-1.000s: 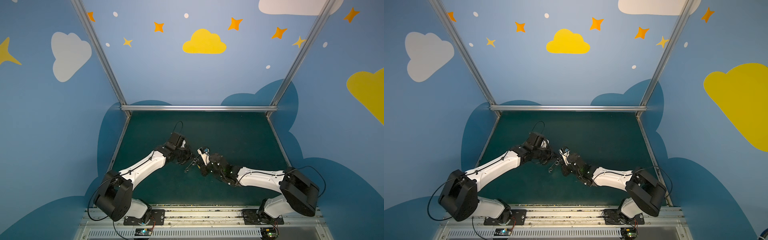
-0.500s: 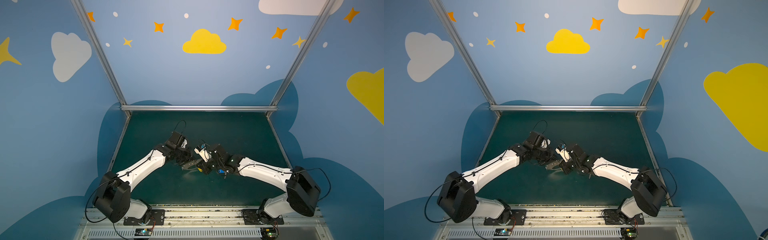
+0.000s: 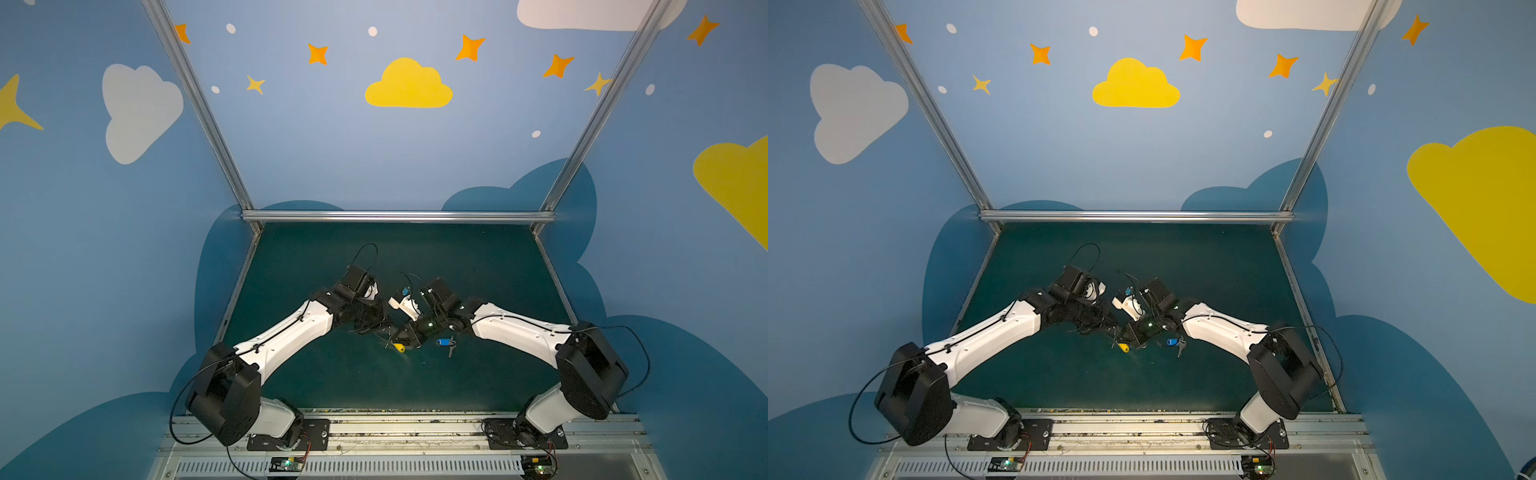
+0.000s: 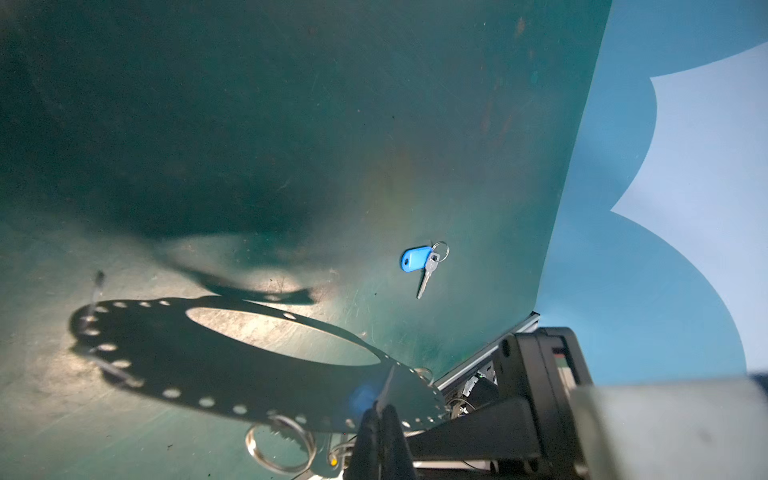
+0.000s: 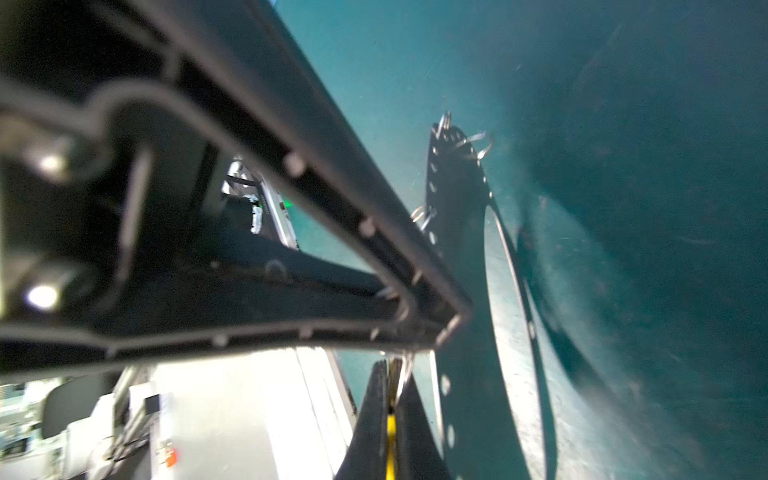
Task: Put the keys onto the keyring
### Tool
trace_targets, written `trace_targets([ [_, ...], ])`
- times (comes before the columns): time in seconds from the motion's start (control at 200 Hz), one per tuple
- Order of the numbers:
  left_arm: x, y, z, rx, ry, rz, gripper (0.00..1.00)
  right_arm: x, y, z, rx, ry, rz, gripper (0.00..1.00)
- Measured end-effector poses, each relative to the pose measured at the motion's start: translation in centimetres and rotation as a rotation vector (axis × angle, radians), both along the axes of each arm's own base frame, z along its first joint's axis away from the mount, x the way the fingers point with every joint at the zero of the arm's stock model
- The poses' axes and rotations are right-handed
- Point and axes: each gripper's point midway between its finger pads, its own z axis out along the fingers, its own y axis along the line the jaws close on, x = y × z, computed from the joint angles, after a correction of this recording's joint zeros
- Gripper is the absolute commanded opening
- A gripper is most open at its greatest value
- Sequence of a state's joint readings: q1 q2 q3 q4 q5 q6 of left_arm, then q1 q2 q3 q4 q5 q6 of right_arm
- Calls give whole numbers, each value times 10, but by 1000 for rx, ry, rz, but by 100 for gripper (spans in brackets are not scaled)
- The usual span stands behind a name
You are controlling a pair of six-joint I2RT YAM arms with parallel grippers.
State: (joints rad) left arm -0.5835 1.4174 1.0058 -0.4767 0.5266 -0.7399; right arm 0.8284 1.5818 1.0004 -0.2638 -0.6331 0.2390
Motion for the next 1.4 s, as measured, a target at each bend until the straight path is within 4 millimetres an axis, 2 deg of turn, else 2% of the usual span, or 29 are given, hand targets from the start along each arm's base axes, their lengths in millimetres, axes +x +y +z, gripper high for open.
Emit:
trace_targets([
  [0.175,-4,-7,-2,-4,4,-25,6,-1,1,-2,13,63,-10,0],
  [0.34,-3,-22,4,-40,-11,-62,22,-4,5,-1,63,99,-12,0],
  [0.406,-1,-22,5,-41,-16,-58,30,-2,5,1,87,104,-17,0],
  [0.491,1,-23,7,-41,-28,-57,32,-1,5,0,107,113,-28,0],
  [0.606,2,-24,13,-52,-41,-64,42,-1,5,-2,141,115,-29,0],
  [0.741,0,-22,29,-81,-84,-70,55,-2,8,2,201,92,-11,0],
  [0.866,0,-7,53,-121,-152,-28,63,0,10,7,252,81,-4,0],
  [0.956,1,8,66,-142,-200,18,61,0,10,10,280,76,-2,0],
  [1.061,0,24,71,-145,-232,63,43,1,11,16,313,64,5,0],
  [1.166,-3,30,65,-131,-236,73,26,1,11,24,345,48,14,0],
  [1.402,-8,24,42,-107,-174,6,26,3,13,33,394,23,30,0],
])
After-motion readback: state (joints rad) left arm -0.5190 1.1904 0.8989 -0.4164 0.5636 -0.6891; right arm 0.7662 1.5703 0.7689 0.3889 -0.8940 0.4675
